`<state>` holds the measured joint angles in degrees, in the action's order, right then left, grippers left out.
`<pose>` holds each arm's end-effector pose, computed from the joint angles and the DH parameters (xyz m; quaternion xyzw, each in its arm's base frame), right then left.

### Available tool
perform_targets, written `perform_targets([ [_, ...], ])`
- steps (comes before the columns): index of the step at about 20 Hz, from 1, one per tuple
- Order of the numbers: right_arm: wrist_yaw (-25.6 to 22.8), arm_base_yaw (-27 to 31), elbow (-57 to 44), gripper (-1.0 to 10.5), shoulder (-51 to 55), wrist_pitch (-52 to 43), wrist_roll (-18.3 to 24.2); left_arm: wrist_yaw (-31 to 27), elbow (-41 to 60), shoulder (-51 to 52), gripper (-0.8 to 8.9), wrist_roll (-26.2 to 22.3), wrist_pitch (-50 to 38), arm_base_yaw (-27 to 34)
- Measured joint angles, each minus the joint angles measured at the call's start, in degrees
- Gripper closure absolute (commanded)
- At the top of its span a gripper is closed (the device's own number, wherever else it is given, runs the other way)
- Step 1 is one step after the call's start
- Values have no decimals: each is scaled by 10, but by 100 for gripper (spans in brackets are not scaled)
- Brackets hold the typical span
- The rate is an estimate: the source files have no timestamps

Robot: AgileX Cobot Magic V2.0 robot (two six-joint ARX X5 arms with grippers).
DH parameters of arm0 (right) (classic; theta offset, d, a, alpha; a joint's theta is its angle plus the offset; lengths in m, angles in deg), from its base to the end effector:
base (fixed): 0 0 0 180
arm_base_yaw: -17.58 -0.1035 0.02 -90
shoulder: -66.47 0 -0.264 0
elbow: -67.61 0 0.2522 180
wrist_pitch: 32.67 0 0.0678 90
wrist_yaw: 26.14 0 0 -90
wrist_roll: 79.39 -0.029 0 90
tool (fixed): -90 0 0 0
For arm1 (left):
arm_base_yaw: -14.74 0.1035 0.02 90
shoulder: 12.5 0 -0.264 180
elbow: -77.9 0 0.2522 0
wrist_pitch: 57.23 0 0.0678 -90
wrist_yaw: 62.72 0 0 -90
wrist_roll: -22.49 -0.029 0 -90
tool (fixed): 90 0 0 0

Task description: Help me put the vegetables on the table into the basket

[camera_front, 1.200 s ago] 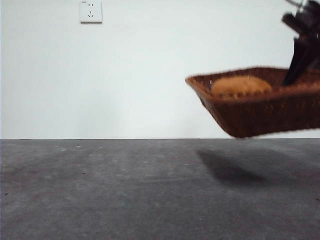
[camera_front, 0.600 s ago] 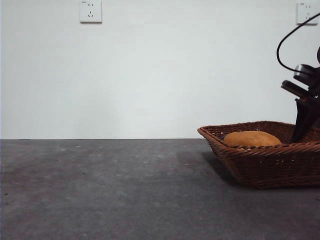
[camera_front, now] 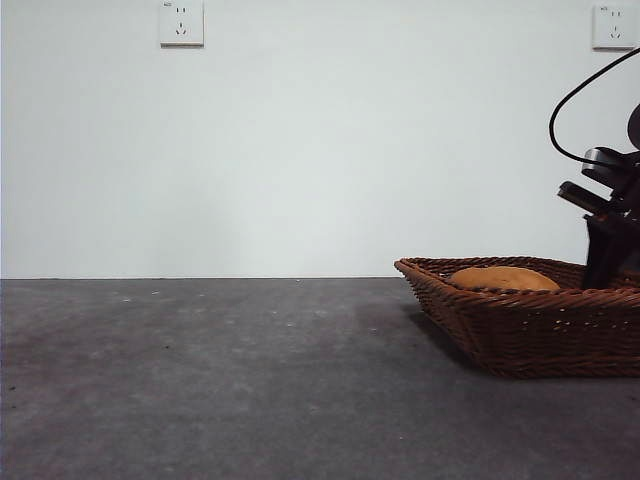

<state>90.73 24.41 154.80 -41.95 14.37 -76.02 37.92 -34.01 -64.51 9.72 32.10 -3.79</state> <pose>0.3721 -0.0314 0.1756 0.1386 0.5326 0.1597 0.8195 0.0626 -0.0266 0.4824 0.1215 0.2248 -0.2702 0.9283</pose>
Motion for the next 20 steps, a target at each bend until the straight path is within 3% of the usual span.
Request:
perform_targets([
  [1,-6,0,1,581,-2,-20,0,0,0,0,821,0,0,0],
  [2,-5,0,2,567,-2,-16,0,0,0,0,821,0,0,0],
  [6,-9,0,50,570,46,64,-1,0,0,0,821,0,0,0],
  [10,-9,0,123,575,200,204,-1,0,0,0,821,0,0,0],
  [13,10,-11,134,702,304,306,0,0,0,-3,821,0,0,0],
  [19,17,-62,134,738,414,434,23,0,0,-8,821,0,0,0],
  [20,16,-70,133,785,422,443,28,0,0,-8,821,0,0,0],
])
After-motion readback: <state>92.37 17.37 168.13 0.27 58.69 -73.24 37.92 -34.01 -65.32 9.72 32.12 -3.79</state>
